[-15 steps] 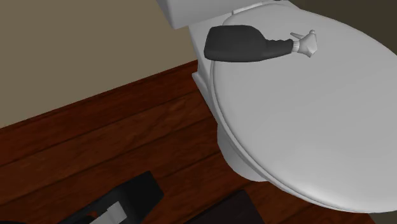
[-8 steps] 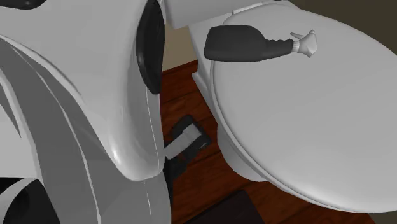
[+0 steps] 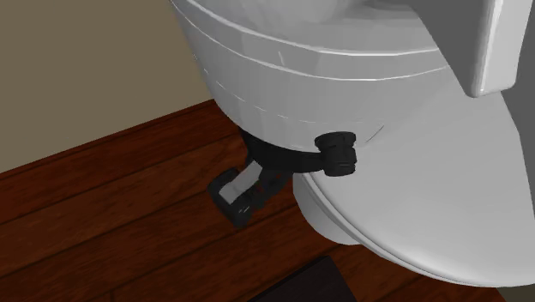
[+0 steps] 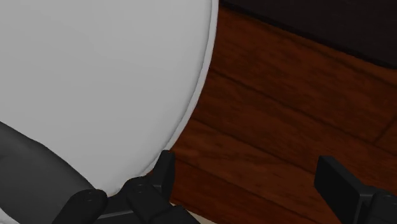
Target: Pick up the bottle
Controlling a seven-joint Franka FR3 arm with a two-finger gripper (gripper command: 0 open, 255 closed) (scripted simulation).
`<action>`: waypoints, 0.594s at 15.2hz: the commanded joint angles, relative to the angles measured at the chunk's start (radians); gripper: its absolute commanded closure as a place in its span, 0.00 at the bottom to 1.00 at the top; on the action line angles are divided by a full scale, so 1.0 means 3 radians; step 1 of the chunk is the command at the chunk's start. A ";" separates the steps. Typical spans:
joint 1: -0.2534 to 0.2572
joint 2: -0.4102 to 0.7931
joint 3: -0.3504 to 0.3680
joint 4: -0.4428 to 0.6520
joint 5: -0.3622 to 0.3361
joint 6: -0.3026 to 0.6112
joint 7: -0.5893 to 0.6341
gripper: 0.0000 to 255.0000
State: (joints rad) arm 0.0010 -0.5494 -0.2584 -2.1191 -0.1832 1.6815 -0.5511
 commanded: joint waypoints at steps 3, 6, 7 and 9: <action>0.0023 0.0460 -0.0309 0.0430 -0.0022 -0.0063 -0.0540 0.00; 0.0036 0.0849 -0.0528 0.0788 0.0023 -0.0106 -0.0942 0.00; 0.0036 0.0989 -0.0599 0.0918 0.0051 -0.0124 -0.1079 0.00; 0.0024 0.1287 -0.0733 0.1198 0.0128 -0.0168 -0.1361 0.00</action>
State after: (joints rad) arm 0.0097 -0.2132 -0.4553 -1.8103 -0.1567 1.6416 -0.9094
